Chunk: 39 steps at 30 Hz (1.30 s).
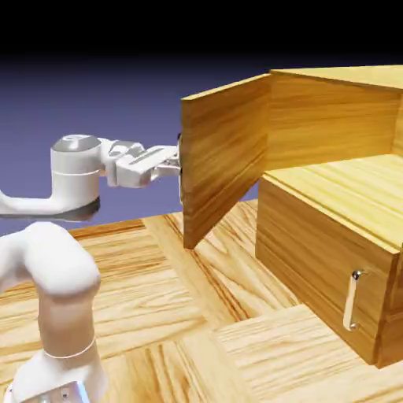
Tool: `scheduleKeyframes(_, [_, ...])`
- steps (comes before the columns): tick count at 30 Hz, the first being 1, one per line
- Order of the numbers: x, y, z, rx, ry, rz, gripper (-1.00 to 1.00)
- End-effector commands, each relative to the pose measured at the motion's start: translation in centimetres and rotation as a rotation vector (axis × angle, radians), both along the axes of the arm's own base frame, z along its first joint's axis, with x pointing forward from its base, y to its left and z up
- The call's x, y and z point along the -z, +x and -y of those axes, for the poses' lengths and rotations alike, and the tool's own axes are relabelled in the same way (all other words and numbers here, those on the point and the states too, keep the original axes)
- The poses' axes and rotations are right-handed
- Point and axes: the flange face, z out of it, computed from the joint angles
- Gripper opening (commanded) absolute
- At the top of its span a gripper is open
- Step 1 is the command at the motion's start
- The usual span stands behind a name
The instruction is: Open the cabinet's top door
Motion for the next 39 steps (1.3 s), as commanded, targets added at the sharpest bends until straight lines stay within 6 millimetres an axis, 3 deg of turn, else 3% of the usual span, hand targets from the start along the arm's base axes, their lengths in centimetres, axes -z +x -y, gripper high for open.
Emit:
scheduleKeyframes(1, [0.0, -0.4, -0.8, 0.018, 0.0, 0.0, -1.0])
scheduleKeyframes(10, [0.0, -3.5, -9.6, 0.199, 0.0, 0.0, -1.0])
scheduleKeyframes(18, [0.0, -4.8, -17.7, 0.357, 0.0, 0.0, -1.0])
scheduleKeyframes(29, [0.0, -4.8, -27.3, 0.543, 0.0, 0.0, -1.0])
scheduleKeyframes(39, [0.0, -3.5, -34.5, 0.683, 0.0, 0.0, -1.0])
